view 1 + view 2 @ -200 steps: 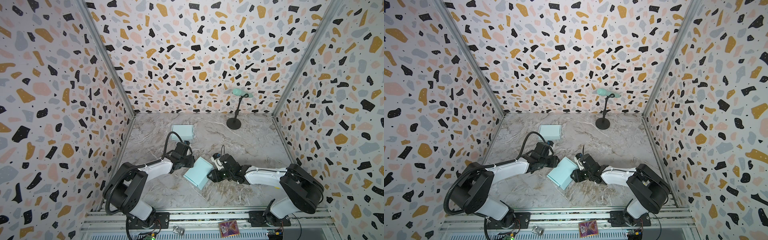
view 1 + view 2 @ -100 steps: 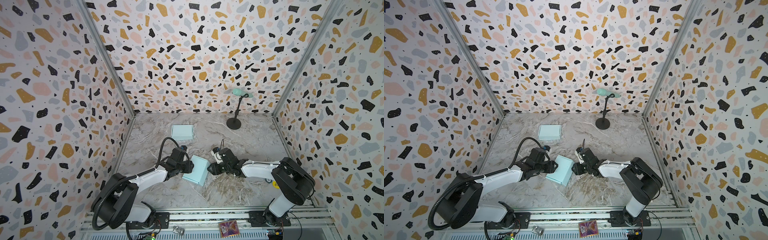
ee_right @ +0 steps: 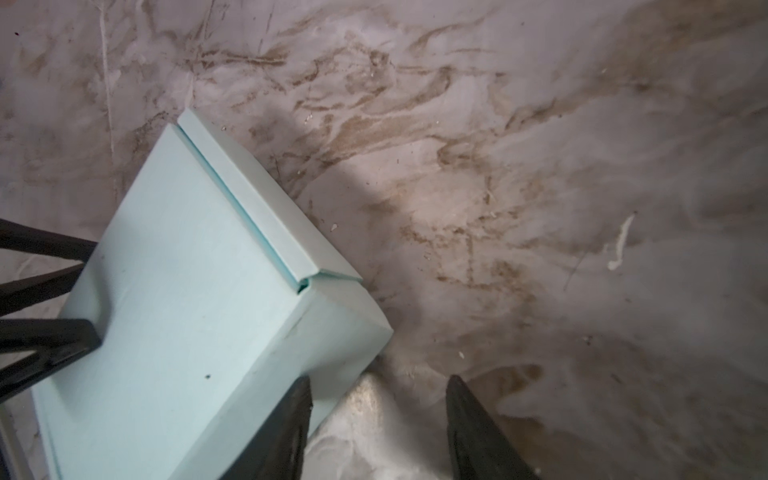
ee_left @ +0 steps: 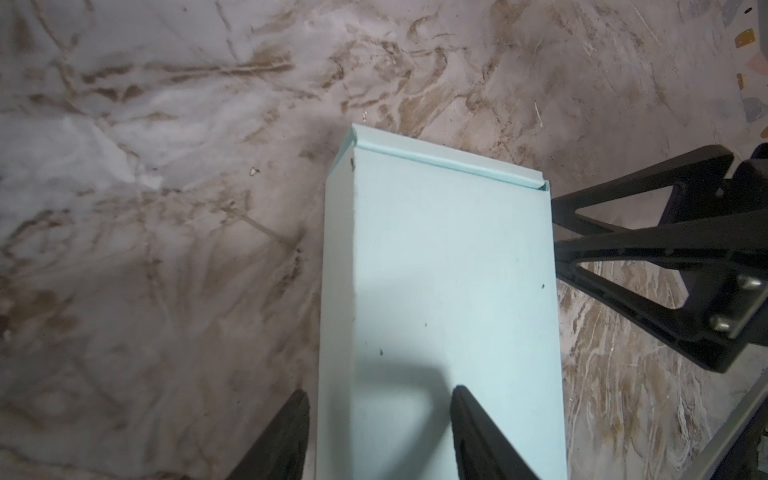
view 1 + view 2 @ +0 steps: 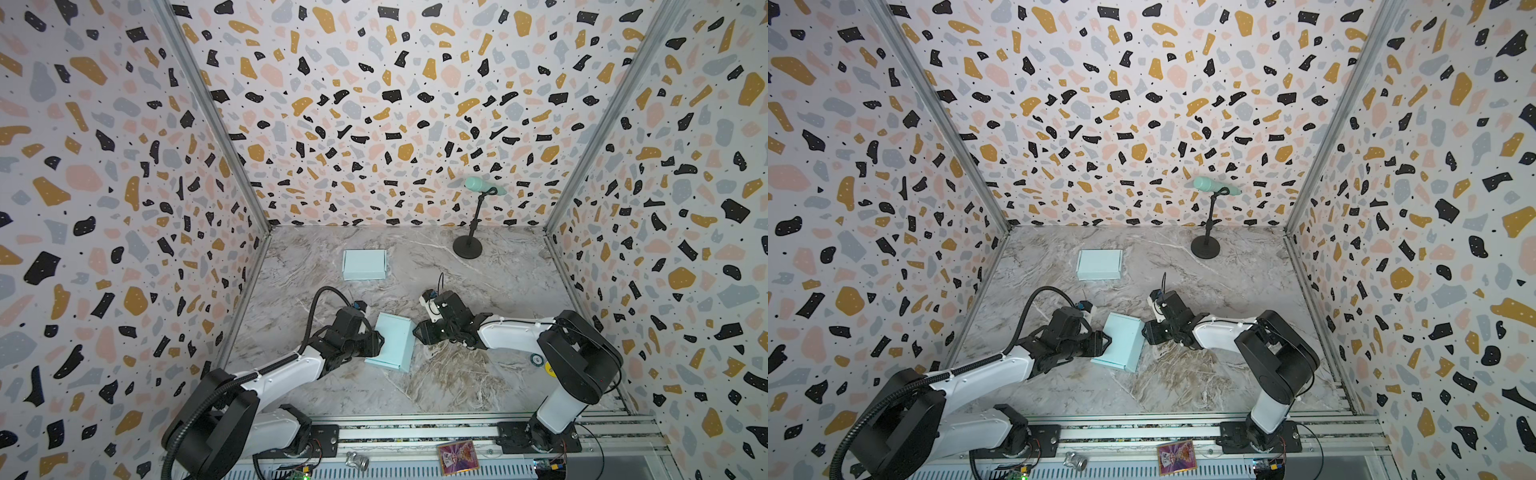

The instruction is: Fold the paper box

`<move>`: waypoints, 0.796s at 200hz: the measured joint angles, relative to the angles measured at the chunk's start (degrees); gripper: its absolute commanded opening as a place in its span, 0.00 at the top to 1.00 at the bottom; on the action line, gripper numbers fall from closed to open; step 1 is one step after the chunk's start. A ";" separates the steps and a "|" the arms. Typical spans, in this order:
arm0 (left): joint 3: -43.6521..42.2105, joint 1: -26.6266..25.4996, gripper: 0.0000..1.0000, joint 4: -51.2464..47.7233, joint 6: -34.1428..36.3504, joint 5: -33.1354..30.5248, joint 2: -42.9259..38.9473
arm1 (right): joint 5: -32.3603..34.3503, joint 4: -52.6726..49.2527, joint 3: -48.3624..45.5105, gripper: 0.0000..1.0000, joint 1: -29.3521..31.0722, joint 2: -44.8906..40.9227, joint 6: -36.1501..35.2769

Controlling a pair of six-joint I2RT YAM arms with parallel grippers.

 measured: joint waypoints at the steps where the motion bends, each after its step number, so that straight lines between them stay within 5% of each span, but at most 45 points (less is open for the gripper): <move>1: 0.00 0.00 0.42 0.00 -0.02 0.00 -0.02 | 0.00 0.00 0.02 0.46 -0.02 0.00 0.00; 88: -2.60 -0.02 0.32 -1.38 -1.07 1.60 -5.92 | 3.41 -4.87 -3.10 0.47 0.81 -7.96 -0.31; 159: -5.46 -2.34 0.24 -2.10 -3.61 3.58 -8.83 | 8.13 -10.21 -6.69 0.50 11.32 -13.55 3.96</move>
